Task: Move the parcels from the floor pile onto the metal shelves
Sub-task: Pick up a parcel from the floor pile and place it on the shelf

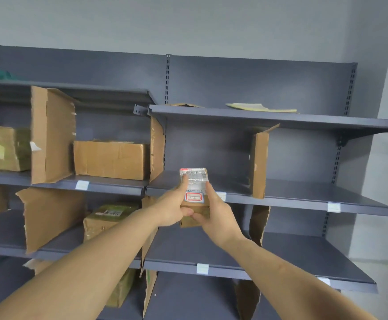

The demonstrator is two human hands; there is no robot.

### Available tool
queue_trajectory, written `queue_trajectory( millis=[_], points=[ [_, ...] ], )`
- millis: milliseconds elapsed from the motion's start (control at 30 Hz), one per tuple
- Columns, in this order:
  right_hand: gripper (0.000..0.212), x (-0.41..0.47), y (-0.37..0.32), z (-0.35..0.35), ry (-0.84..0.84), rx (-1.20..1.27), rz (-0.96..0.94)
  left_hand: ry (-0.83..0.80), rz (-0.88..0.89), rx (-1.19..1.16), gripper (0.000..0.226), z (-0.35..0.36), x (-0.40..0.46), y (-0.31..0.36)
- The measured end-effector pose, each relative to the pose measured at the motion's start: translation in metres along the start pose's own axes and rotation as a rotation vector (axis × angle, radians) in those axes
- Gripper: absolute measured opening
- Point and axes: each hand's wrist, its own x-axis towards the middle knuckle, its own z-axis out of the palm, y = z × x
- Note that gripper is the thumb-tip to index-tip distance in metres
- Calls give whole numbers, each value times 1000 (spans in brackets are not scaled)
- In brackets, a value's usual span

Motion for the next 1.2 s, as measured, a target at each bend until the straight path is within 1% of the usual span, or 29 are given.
queue_trajectory(
  millis=[200,433,500,600,733,800,967,1100,1200],
  points=[
    [80,62,25,5,29,-33,-19,17,53,-9,105,-15,69,-20],
    [76,136,57,17,70,-87,38,-1,115,-26,101,-29,155,-51],
    [76,157,66,19,69,-97,79,-15,139,-32,92,-34,181,-61],
    [71,188,81,23,55,-131,134,-30,151,-17,70,-38,218,-76],
    [68,217,101,30,59,-196,229,-77,166,-34,53,-34,255,-85],
    [68,227,111,31,79,-207,285,-78,175,-30,49,-32,270,-86],
    [71,246,132,36,125,-185,378,-61,176,-45,58,-21,295,-89],
    [72,254,138,42,153,-172,404,-10,170,-87,78,-14,303,-95],
    [81,257,138,46,140,-187,423,13,165,-120,80,-9,304,-100]
  ],
)
